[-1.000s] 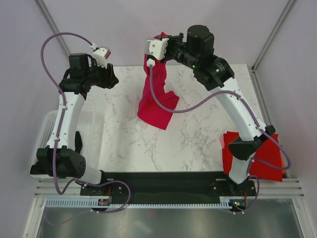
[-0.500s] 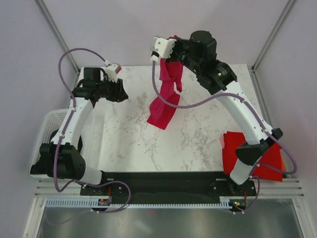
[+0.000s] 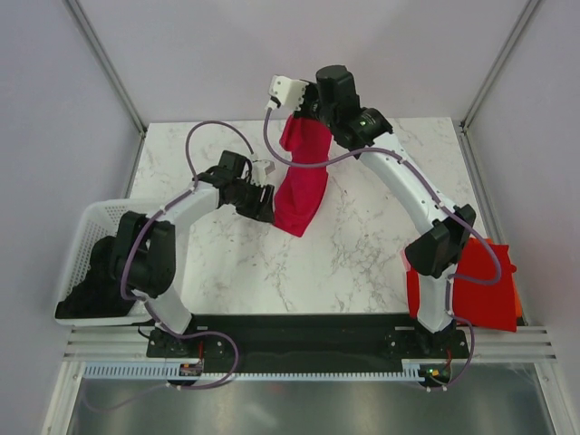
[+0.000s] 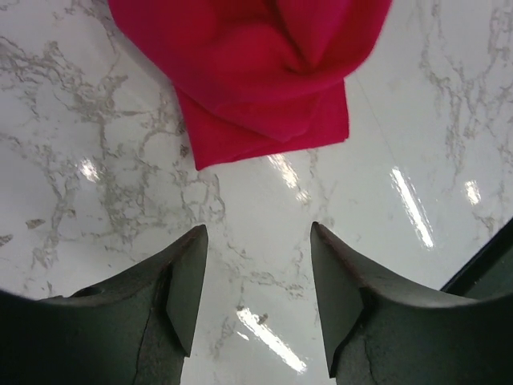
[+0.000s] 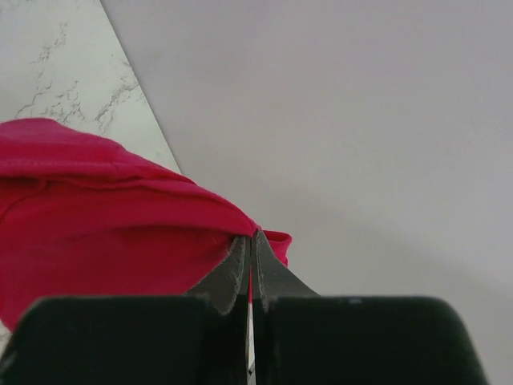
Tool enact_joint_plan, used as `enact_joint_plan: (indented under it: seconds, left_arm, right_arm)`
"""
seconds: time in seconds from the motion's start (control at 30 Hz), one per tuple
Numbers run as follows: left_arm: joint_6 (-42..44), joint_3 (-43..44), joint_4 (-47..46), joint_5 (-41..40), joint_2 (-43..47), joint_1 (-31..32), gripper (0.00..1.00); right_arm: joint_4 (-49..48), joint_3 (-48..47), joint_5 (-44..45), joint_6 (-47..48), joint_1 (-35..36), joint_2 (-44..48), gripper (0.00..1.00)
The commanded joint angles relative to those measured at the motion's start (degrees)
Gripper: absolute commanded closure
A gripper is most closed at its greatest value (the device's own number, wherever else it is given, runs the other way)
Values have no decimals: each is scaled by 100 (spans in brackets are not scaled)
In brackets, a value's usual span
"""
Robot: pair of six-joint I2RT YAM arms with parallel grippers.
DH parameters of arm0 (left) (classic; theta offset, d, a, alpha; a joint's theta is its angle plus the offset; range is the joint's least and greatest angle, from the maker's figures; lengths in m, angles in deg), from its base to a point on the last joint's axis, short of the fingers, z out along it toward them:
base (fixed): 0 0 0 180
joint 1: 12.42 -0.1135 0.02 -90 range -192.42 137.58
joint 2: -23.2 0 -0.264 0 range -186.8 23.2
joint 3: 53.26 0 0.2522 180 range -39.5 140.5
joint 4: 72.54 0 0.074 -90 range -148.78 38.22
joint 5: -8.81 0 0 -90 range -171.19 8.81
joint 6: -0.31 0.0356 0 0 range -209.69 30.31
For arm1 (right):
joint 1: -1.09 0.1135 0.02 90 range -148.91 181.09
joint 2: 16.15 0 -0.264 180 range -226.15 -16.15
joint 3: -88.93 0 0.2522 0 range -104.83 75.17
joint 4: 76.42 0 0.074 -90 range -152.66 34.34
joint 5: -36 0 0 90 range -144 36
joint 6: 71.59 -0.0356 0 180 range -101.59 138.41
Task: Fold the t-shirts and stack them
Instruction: Flatten the tshirt out
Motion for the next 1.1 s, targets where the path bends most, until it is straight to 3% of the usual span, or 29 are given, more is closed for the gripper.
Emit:
enact_joint_plan:
  seconds: [0.0, 0.23, 0.47, 0.83, 1.07]
  left_arm:
    - [-187, 455, -419, -323, -609, 64, 38]
    - [-187, 1140, -349, -526, -1516, 64, 43]
    - [-187, 1554, -112, -368, -2036, 64, 63]
    - [-187, 1405, 363, -192, -1895, 64, 59]
    - [-108, 1581, 416, 168, -1957, 64, 81]
  right_arm:
    - [-370, -512, 282, -233, -9, 150, 100]
    - [-387, -476, 327, -206, -114, 203, 100]
    - [-379, -424, 309, -294, -246, 203, 100]
    - [-387, -617, 168, -549, -493, -105, 100]
    - [-387, -696, 133, -628, -528, -193, 100]
